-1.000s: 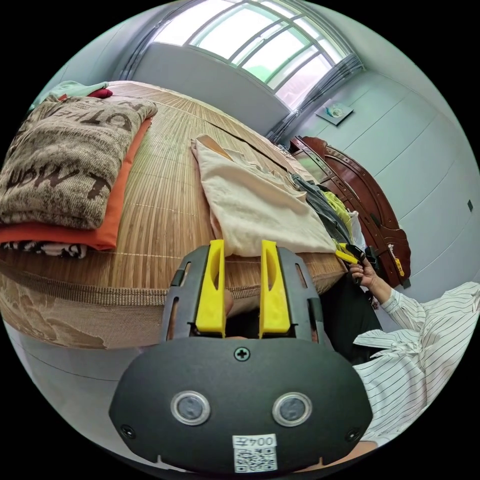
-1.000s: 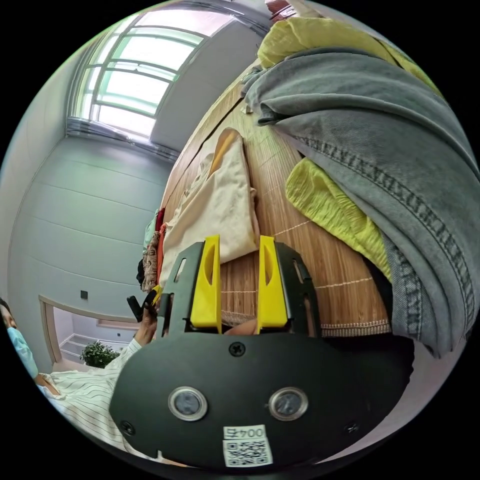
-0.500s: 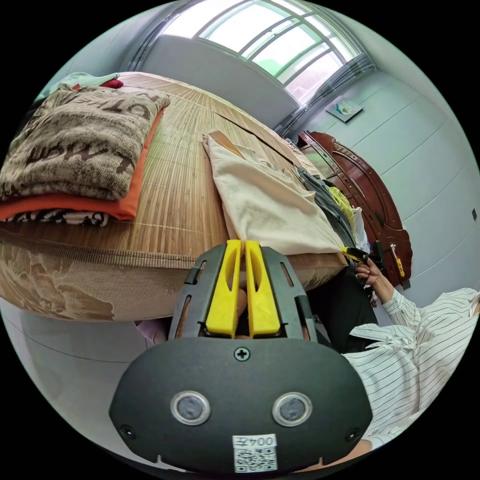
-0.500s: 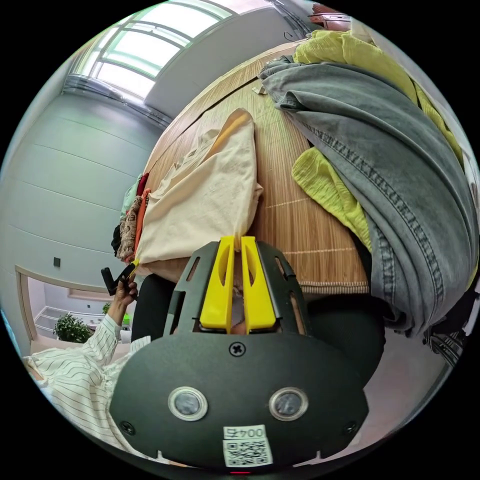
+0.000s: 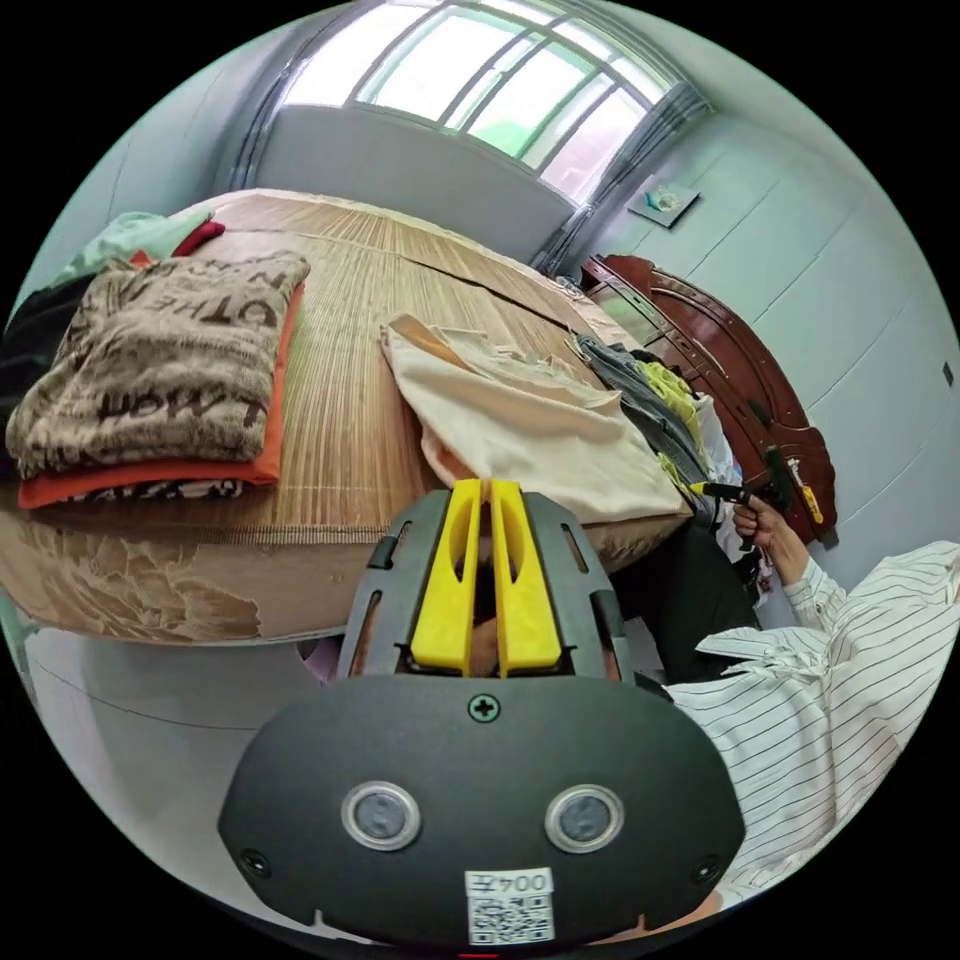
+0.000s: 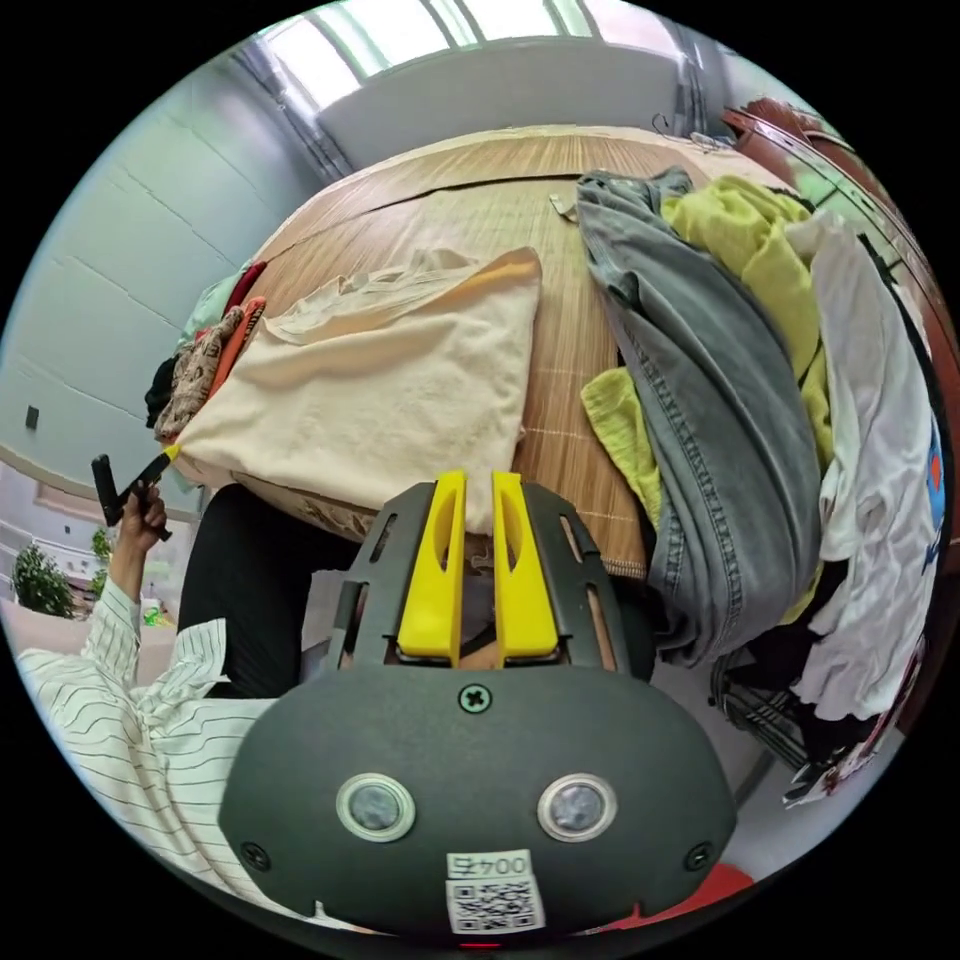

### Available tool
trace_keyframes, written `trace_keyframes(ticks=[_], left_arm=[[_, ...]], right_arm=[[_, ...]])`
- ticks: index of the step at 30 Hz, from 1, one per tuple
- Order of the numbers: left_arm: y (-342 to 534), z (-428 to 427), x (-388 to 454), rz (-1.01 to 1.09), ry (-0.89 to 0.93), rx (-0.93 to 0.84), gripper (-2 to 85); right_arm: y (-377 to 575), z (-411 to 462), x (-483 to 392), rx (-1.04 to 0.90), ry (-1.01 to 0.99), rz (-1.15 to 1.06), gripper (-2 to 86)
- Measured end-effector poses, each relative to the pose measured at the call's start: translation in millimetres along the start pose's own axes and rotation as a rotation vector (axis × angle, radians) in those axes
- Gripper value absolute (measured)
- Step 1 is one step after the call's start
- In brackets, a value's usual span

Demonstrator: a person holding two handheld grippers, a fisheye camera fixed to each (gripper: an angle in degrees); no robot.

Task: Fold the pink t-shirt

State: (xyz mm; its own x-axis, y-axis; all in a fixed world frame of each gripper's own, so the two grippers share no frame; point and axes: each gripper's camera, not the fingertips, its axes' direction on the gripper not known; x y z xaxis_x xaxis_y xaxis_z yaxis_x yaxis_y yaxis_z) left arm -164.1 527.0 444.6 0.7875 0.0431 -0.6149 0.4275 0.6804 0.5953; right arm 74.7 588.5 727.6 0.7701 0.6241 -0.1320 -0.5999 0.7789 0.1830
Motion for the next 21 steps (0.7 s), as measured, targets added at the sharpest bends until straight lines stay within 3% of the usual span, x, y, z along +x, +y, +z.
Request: trace_keyframes(ticks=[6, 13, 21], left_arm=[[-9, -7, 35, 0.106, -0.257, -0.078, 1.0], [27, -29, -8, -0.049, -0.122, -0.010, 0.5], [-38, 58, 59, 0.158, -0.211, -0.112, 0.6]], right_arm=[[-22, 35, -56, -0.088, 0.148, -0.150, 4.0], [-33, 64, -80, -0.149, 0.259, -0.188, 3.7], [-37, 97, -107, -0.224, 0.375, -0.298, 4.0]])
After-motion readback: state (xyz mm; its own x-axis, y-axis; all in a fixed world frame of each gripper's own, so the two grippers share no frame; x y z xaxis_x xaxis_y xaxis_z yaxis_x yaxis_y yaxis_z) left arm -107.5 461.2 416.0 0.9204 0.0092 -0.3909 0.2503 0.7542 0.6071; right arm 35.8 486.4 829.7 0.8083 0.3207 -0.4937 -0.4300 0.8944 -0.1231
